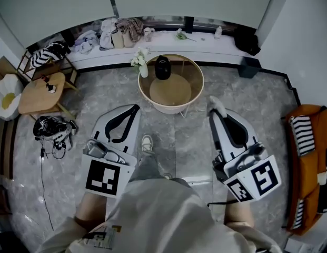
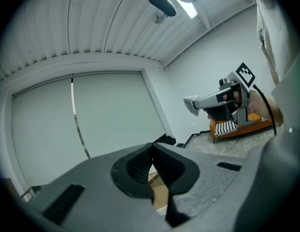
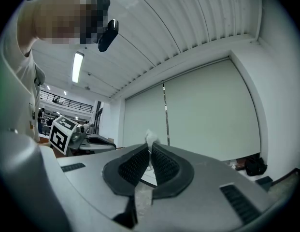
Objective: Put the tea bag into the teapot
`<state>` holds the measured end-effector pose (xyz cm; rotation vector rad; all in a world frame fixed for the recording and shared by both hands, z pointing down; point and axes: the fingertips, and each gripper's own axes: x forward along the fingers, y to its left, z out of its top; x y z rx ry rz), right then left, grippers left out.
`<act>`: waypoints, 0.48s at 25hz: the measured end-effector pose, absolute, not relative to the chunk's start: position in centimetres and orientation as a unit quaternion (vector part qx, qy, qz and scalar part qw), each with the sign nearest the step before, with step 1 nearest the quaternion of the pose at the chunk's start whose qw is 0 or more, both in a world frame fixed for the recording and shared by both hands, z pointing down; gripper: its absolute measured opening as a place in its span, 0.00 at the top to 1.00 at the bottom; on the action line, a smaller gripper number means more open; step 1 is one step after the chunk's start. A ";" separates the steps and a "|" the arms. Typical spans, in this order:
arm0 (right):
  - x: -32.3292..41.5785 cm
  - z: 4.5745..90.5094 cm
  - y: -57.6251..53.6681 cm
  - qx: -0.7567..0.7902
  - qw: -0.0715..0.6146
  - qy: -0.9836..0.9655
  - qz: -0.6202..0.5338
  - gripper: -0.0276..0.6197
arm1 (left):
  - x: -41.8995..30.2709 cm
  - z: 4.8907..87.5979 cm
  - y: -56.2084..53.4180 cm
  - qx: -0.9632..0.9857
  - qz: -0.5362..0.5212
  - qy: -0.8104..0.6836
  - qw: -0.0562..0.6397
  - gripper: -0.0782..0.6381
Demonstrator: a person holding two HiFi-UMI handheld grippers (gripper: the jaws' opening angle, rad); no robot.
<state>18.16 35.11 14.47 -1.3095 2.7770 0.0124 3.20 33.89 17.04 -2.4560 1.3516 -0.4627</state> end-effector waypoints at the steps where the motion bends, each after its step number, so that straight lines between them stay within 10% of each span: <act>1: 18.2 14.7 35.0 -0.426 0.035 0.904 0.004 0.93 | 3.3 17.2 33.8 -0.854 -0.159 0.473 0.147 0.88; 12: 18.7 16.6 33.7 -0.417 0.046 0.908 0.012 0.93 | 5.2 19.1 32.9 -0.851 -0.168 0.466 0.175 0.88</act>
